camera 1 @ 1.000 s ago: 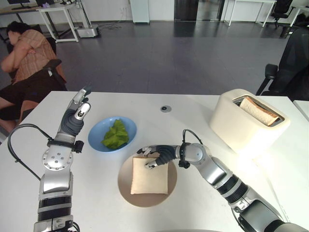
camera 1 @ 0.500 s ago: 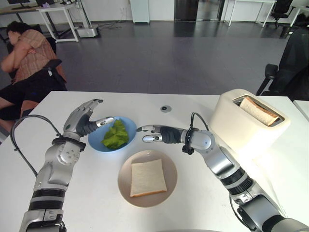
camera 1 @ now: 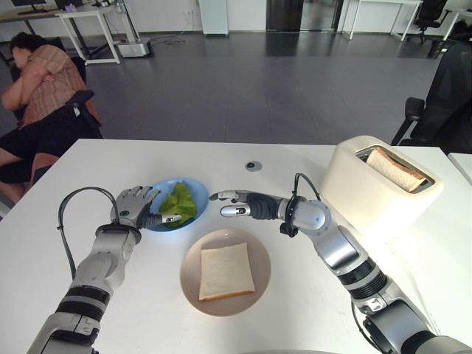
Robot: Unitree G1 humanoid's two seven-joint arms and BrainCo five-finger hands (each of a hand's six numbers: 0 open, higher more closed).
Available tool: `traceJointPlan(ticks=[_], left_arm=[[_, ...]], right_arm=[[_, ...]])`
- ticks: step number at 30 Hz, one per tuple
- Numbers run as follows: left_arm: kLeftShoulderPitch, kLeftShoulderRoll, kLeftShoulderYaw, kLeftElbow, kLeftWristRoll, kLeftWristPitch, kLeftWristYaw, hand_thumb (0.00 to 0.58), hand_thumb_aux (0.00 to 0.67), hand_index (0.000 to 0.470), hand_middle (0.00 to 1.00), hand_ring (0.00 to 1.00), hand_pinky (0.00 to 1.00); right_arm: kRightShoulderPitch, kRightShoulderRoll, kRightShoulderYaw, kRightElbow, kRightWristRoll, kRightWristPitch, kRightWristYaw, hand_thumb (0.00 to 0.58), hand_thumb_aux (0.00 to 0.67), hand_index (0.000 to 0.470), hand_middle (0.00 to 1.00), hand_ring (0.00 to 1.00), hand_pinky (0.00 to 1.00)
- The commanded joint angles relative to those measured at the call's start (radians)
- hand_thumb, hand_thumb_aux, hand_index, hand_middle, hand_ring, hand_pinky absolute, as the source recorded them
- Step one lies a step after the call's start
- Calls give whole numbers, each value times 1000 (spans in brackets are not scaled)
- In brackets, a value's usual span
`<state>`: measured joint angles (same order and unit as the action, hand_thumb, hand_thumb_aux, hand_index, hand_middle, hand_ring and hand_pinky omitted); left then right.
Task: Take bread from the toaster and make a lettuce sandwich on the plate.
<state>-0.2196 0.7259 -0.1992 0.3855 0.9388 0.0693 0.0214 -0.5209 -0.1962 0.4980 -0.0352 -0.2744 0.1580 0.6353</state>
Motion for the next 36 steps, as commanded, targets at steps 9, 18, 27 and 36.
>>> traceJointPlan(ticks=[9,18,27,36], left_arm=[[-51,-27,-70,94,-73,-28,-30,580,670,470,0,0,0],[-67,-2,-45,28,-112,-68,43,580,670,470,0,0,0],[96,42,99,-446,-349,-116,-185,580,670,470,0,0,0],[226,-35,43,-726,-547,-56,-464,580,670,470,0,0,0]], right_arm=[[21,-14,-8,-9,-4,-5,-21,0,0,0,0,0,0],[20,-19,-6,12,-20,-11,-41,0,0,0,0,0,0],[4,-27,-26,32,-22,-13,-65,0,0,0,0,0,0],[-42,-44,-92,73,-12,-20,-80,0,0,0,0,0,0]])
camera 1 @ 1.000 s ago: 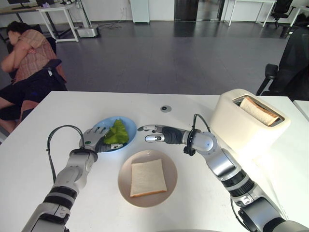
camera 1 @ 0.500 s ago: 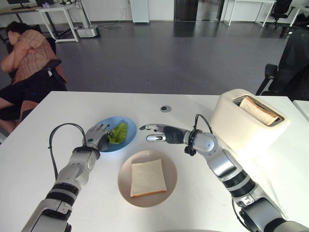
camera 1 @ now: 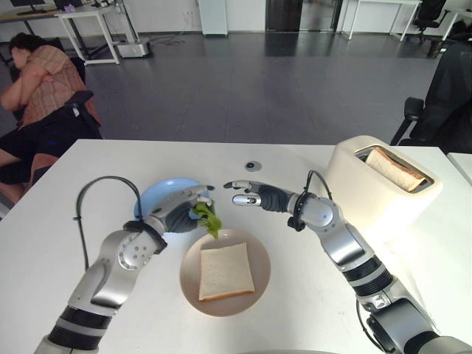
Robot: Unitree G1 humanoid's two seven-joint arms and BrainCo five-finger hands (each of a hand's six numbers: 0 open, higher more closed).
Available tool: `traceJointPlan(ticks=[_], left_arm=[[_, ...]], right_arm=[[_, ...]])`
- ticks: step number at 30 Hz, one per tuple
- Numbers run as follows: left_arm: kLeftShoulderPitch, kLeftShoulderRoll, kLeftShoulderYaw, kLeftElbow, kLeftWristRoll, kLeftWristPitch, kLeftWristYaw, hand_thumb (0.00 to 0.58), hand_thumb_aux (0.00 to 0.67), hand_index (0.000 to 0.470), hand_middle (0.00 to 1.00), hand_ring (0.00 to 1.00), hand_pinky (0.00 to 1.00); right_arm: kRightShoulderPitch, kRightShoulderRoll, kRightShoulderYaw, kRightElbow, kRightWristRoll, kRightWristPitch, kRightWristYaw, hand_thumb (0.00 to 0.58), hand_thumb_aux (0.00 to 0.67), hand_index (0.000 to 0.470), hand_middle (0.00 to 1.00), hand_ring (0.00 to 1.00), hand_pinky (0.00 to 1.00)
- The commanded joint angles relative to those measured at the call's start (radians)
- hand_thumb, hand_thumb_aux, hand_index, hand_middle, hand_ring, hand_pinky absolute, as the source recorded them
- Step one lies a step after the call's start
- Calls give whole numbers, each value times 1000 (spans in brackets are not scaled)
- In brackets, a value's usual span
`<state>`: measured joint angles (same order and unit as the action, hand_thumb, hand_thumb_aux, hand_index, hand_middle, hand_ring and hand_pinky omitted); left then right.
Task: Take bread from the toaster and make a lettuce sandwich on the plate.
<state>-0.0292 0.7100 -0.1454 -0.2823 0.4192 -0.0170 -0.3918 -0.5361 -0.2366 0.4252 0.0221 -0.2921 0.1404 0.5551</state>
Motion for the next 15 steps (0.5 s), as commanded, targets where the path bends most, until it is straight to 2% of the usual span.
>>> traceJointPlan(ticks=[1,8,15], left_arm=[[41,-20,-15,-72,-29,37,-64,580,670,470,0,0,0],[80,-3,8,-124,-5,75,-121,580,670,470,0,0,0],[24,-80,65,-144,-3,54,-17,580,670,470,0,0,0]], right_arm=[[-29,-5,-24,18,7,-1,-1,0,0,0,0,0,0],[-37,-1,-29,24,5,0,0,0,0,0,0,0,0],[-35,2,-22,32,3,-3,4,0,0,0,0,0,0]])
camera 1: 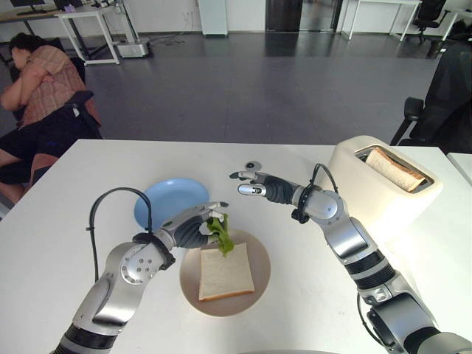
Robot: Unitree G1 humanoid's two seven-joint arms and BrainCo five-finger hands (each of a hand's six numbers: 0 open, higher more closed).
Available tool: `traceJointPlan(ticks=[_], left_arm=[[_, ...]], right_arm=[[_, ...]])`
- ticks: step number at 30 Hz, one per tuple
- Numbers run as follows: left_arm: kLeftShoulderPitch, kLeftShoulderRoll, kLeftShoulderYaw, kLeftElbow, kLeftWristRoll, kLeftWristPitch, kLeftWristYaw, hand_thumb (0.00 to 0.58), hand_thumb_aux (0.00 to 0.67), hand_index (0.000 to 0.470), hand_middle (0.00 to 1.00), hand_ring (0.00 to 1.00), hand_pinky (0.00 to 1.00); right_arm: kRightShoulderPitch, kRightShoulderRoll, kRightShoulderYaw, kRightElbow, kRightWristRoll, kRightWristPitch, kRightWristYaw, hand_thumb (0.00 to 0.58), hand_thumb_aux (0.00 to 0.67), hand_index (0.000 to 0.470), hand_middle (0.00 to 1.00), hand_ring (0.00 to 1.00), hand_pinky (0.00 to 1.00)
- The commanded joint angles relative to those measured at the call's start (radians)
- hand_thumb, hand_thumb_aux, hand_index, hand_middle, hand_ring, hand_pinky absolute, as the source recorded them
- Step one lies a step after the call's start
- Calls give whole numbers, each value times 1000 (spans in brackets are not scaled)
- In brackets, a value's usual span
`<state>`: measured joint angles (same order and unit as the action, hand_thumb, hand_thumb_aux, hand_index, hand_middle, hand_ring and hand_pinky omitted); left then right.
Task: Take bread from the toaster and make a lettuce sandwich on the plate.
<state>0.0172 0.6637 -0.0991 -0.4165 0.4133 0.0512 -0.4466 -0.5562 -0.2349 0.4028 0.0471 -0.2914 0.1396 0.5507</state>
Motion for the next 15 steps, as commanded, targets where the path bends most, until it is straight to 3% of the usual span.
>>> traceJointPlan(ticks=[1,8,12,15], left_arm=[[-31,-46,21,-11,-2,-23,51,580,670,470,0,0,0],[-50,-110,-16,20,-16,-70,76,580,670,470,0,0,0],[1,-112,-13,133,-59,-138,81,580,670,470,0,0,0],[64,-106,-12,169,-150,-120,9,580,670,470,0,0,0]], right_arm=[[-14,-1,0,7,2,-2,8,0,0,0,0,0,0],[-14,-1,-5,8,-1,-1,1,0,0,0,0,0,0],[-11,-1,-3,8,-3,0,-1,0,0,0,0,0,0],[-6,-1,-2,9,-4,-1,-3,0,0,0,0,0,0]])
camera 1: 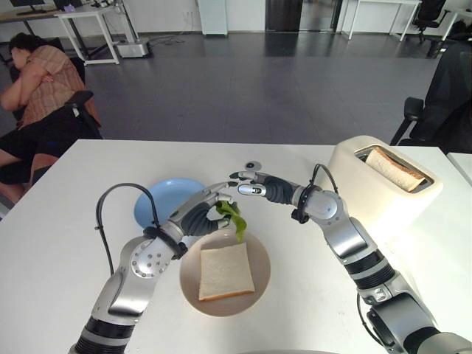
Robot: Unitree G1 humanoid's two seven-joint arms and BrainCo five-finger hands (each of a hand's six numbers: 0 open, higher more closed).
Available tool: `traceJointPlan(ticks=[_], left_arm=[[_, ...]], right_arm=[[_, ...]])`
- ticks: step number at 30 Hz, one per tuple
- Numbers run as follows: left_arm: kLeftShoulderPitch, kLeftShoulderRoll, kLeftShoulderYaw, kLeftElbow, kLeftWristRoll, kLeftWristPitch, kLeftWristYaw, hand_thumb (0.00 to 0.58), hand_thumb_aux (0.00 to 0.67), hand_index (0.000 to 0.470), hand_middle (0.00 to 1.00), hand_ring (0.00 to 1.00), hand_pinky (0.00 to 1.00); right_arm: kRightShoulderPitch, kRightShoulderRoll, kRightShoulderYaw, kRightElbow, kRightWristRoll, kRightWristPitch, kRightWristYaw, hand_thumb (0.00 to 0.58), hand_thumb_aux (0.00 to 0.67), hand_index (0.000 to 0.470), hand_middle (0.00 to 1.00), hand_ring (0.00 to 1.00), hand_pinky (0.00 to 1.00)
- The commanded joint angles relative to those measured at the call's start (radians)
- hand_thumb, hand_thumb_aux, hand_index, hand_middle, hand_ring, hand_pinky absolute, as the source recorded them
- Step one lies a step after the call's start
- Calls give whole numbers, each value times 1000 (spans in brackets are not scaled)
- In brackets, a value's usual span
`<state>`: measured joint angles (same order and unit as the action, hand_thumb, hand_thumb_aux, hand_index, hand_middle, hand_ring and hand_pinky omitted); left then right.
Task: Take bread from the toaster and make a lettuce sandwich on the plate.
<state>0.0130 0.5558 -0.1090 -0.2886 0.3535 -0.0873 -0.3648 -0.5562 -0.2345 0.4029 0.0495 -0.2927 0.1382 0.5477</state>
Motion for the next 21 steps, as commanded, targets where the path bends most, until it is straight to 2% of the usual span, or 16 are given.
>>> traceJointPlan(ticks=[1,5,9,14,21], left_arm=[[90,15,-3,35,-114,36,-110,580,670,470,0,0,0],[137,69,60,-36,-214,113,-212,580,670,470,0,0,0],[127,89,102,-124,-271,174,-252,580,670,470,0,0,0],[137,113,100,-189,-274,207,-281,580,670,470,0,0,0],[221,193,21,-140,-157,196,-331,580,670,470,0,0,0]], right_arm=[[-6,-2,-2,7,-3,1,-1,0,0,0,0,0,0],[-8,-2,-2,11,-5,2,-3,0,0,0,0,0,0],[-7,-2,-1,13,-6,2,-4,0,0,0,0,0,0],[-6,-1,1,11,-6,1,-5,0,0,0,0,0,0],[-8,2,-3,0,3,1,-2,0,0,0,0,0,0]])
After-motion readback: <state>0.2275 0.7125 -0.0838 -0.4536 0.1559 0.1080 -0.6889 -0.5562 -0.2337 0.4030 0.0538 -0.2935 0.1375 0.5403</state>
